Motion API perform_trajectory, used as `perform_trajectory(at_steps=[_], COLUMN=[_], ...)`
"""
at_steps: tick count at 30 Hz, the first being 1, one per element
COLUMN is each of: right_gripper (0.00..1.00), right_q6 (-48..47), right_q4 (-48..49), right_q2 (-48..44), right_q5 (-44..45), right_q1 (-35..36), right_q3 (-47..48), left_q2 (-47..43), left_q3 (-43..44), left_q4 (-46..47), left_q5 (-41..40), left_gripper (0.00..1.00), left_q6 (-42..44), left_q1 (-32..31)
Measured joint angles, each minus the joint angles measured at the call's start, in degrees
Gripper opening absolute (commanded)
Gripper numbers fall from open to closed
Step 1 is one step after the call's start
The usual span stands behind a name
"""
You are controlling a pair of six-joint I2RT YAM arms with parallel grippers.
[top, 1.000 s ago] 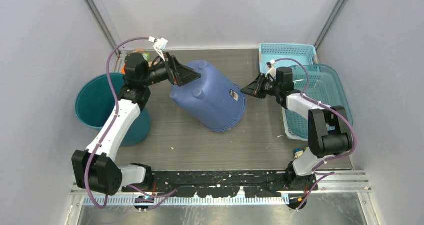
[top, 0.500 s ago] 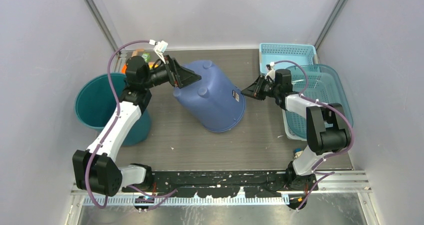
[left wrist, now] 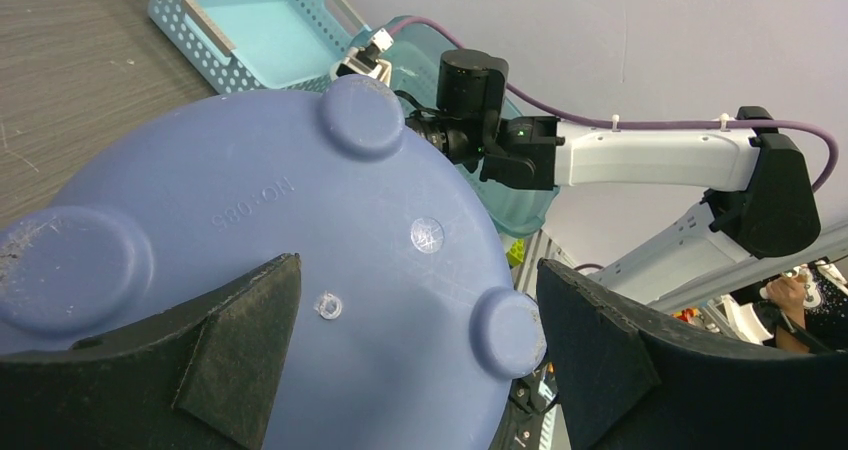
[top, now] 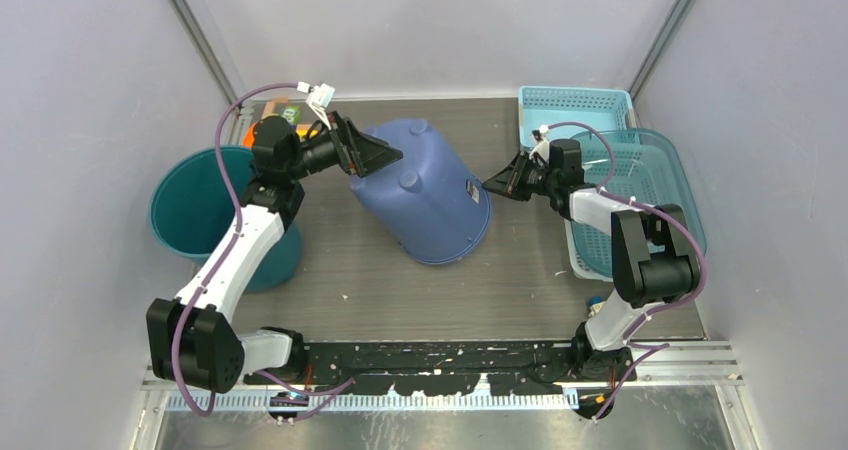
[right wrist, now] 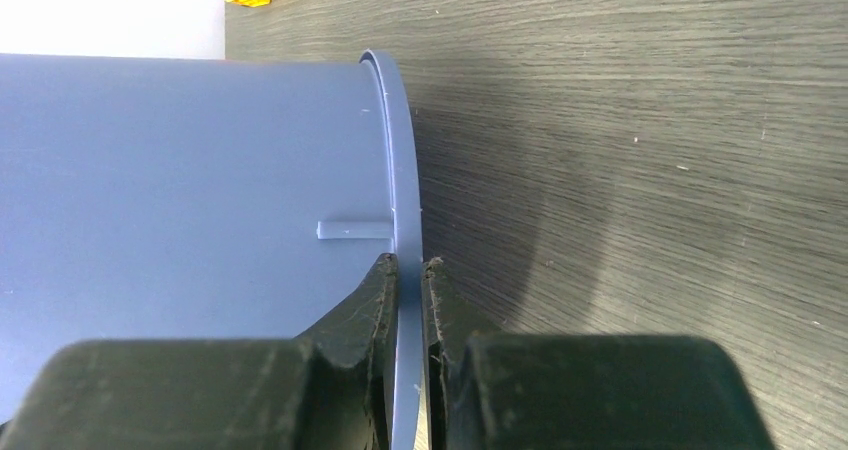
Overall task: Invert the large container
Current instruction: Turn the container upside down at the center of the board.
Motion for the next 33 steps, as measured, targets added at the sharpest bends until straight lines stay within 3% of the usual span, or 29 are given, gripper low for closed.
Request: perform_trajectory(at_steps=[33], right_gripper=[0.1], right_q6=[-1.7], right_q4=[-1.8], right_q2=[1.4], right_q5=[3.1], right_q1=[0.6], right_q3=[0.0], left_q2=[2.0], left_q3=[-1.8], left_q4=[5.6], left_q5=[-5.8], left_gripper=[0.86], left_q6=[-0.5], left_q1=[-3.0])
